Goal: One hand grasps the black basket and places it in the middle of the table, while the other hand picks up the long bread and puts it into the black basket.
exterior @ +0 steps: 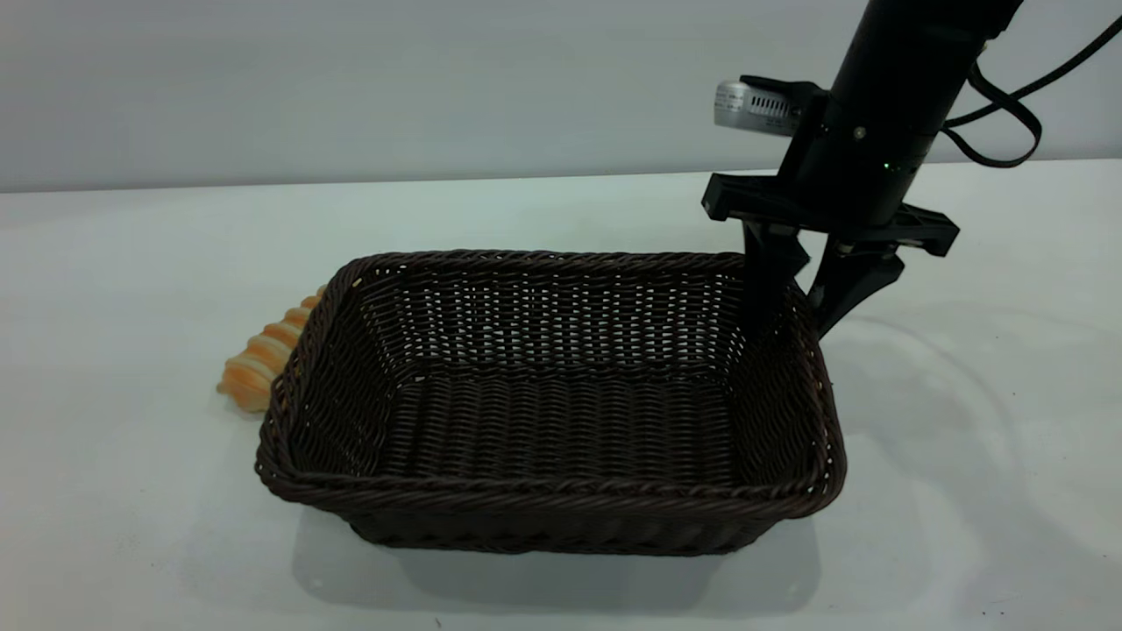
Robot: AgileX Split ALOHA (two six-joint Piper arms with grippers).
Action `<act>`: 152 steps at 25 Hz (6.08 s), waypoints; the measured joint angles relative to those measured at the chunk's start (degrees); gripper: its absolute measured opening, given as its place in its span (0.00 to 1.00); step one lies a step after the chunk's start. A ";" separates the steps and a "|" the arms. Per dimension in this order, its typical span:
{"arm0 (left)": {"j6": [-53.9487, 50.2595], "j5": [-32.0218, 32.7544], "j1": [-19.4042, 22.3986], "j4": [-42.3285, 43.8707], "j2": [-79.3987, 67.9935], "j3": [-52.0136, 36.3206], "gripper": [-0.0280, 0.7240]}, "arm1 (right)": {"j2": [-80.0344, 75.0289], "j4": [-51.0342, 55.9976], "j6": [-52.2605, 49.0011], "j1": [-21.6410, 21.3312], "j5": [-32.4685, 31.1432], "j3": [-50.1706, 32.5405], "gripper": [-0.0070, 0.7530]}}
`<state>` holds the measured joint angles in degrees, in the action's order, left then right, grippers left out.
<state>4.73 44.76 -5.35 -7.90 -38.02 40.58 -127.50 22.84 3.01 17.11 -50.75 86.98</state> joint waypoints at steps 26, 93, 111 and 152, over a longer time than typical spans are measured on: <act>6.37 -2.55 0.00 -1.80 -44.02 18.51 0.58 | 33.54 -22.41 -1.40 3.05 -19.10 -5.79 0.72; 17.81 19.94 -22.82 -9.11 -89.96 66.74 0.08 | 55.61 -18.28 -4.19 5.17 -13.65 -27.37 0.72; 13.92 21.77 -25.43 -1.11 -90.21 71.22 0.66 | 55.61 -18.33 -4.19 5.17 -13.83 -27.37 0.72; 1.74 21.96 -22.47 9.44 -0.88 10.79 0.60 | 113.64 -22.27 0.00 5.17 -20.34 -44.55 0.72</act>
<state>6.47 66.72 -27.82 1.54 -38.90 51.37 -13.86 0.57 3.01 22.27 -71.09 42.43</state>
